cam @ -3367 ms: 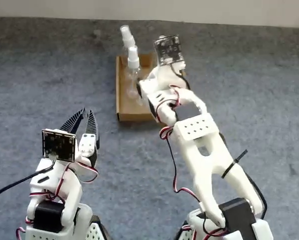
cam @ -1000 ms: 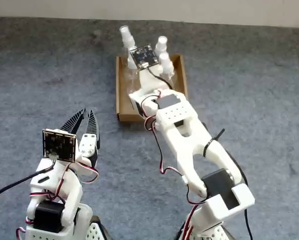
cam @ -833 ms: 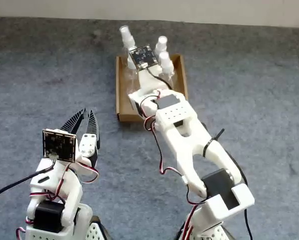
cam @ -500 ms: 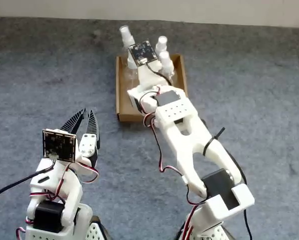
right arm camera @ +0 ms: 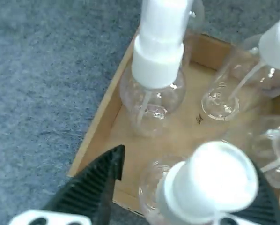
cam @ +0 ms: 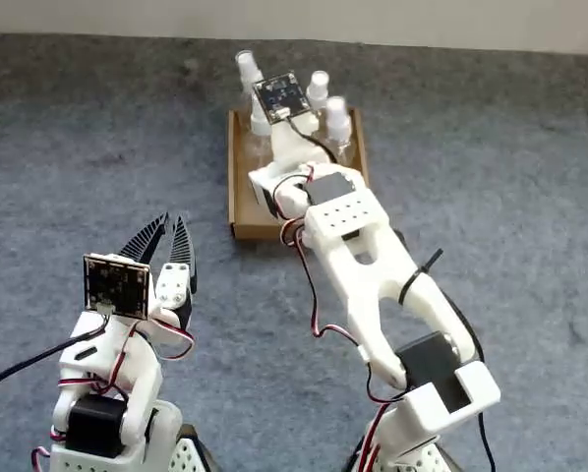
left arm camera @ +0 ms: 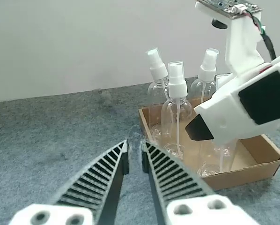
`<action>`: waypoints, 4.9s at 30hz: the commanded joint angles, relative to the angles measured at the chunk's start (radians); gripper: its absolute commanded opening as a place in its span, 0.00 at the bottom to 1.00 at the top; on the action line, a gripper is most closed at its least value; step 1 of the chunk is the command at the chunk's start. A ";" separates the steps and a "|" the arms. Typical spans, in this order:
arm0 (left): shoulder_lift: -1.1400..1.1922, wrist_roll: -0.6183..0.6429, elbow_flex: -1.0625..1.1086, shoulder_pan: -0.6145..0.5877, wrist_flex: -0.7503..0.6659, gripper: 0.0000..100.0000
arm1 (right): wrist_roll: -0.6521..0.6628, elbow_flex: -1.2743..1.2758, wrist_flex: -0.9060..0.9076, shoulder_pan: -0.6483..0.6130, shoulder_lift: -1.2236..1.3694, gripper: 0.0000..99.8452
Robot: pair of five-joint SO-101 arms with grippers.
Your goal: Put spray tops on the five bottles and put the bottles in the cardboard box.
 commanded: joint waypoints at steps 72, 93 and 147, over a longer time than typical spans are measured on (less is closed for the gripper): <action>-0.007 -0.311 0.134 -0.246 -0.020 0.01 | 0.003 0.940 0.446 0.295 -1.165 0.07; 0.001 -0.425 0.343 -0.417 -0.005 0.01 | 0.437 1.535 0.446 0.529 -1.880 0.07; 0.001 -0.427 0.343 -0.414 0.526 0.01 | 0.519 1.638 0.455 0.639 -1.886 0.07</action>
